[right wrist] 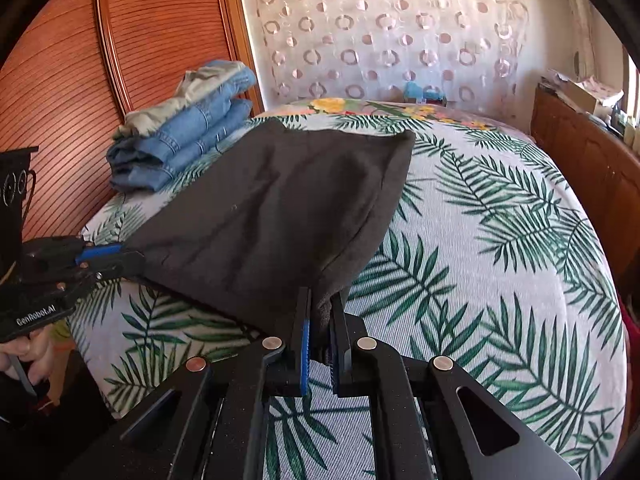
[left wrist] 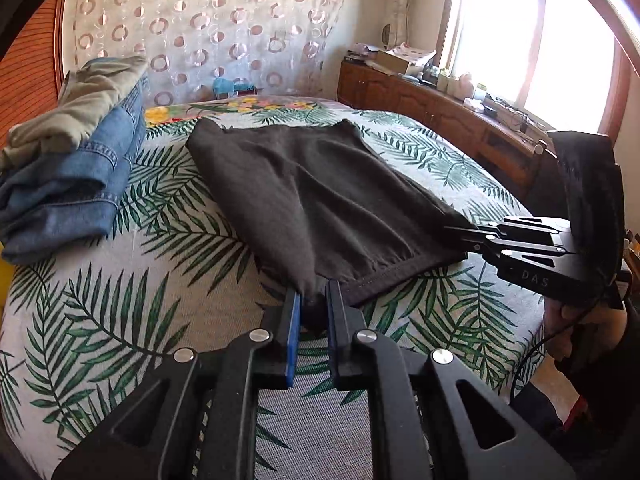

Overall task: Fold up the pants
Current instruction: 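Lower the shorts onto the bed and open the left tool, then close the left tool on the shorts edge and lift it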

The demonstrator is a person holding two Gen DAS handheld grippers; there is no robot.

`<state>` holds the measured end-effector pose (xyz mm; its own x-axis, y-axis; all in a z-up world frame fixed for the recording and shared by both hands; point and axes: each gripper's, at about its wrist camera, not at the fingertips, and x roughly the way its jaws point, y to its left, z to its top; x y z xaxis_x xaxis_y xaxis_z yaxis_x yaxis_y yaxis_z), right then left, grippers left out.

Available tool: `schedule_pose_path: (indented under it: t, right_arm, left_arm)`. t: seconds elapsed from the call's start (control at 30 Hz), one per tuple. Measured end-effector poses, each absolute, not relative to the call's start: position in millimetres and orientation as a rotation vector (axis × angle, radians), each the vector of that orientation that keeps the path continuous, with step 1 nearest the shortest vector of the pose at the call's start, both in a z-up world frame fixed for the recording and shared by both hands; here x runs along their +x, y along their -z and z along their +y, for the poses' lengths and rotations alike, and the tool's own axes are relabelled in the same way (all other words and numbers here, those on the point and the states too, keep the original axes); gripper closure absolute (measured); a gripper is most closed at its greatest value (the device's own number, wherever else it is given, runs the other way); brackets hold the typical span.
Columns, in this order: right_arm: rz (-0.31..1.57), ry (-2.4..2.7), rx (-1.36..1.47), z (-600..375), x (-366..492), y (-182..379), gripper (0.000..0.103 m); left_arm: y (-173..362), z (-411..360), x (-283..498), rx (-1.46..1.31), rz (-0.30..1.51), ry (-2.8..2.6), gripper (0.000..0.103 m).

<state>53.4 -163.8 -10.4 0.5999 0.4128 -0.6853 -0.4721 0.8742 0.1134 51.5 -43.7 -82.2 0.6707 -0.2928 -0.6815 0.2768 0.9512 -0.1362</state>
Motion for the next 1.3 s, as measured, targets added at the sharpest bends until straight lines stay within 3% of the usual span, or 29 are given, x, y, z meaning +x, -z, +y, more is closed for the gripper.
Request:
schedule_pose_path:
  t: [0.33,0.43,0.5,1.23,1.3]
  right_arm:
    - [0.765,-0.496,-0.092,-160,52,19,0.096]
    - [0.767,-0.5,-0.089,-162,53,22,0.096]
    - [0.769,-0.503,-0.081,-162,54,24,0.096]
    - [0.751,-0.49,-0.124,-159,50,26,0.096]
    - [0.751,-0.489,-0.123,-159,50,26,0.096]
  left_arm:
    - [80,-39,50,-0.048,0.766,0.312,0.085]
    - [78,-36,53,-0.055,0.763,0.305,0.075]
    - [77,-34,56,-0.072,0.761,0.302,0.055]
    - [94,-32,64,-0.08,0.804,0.262,0.054]
    - [95,-32,65,-0.091,0.808,0.269,0.059]
